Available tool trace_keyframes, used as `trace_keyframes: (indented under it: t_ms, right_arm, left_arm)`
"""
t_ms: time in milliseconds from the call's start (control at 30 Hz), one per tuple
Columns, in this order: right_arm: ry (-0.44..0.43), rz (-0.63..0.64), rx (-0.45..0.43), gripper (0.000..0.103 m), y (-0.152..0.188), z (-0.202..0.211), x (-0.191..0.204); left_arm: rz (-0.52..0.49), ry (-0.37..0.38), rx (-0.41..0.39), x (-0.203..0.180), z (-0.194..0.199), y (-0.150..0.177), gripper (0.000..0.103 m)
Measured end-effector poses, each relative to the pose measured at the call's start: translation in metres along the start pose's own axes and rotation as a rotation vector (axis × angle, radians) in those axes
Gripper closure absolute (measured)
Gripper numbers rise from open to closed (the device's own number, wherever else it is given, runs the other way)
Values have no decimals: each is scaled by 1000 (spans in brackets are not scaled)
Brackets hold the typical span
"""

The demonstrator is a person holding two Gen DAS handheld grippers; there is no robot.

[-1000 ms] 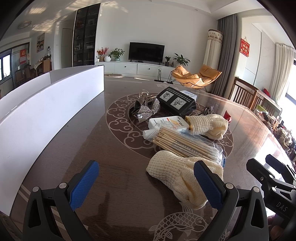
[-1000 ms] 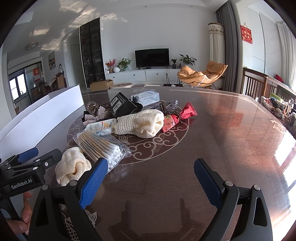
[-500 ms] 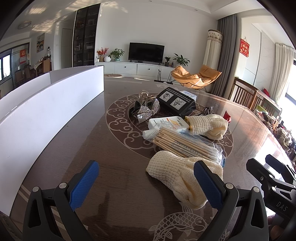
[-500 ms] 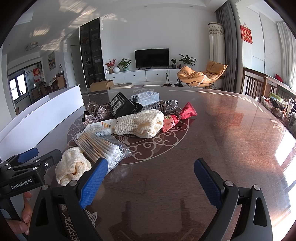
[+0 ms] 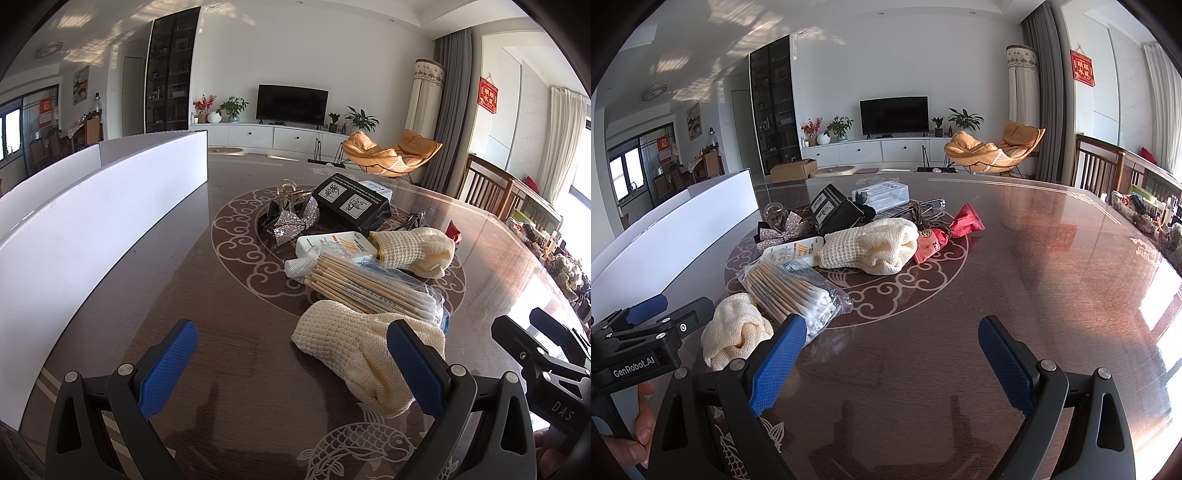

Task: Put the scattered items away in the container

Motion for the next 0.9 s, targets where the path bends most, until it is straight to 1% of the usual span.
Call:
trace_keyframes:
  t_ms: [900]
  right_arm:
    - [0, -1, 0, 8, 0, 0, 0]
  left_arm:
    - [-1, 3, 0, 2, 0, 0, 0]
Point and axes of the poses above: each gripper's, at about its wrist camera, not at the fingertips, and z roughly against the way its jaws point, x to its left, y to its underside, the point moved 3 cm from there along -z, roughly the way its jaws point
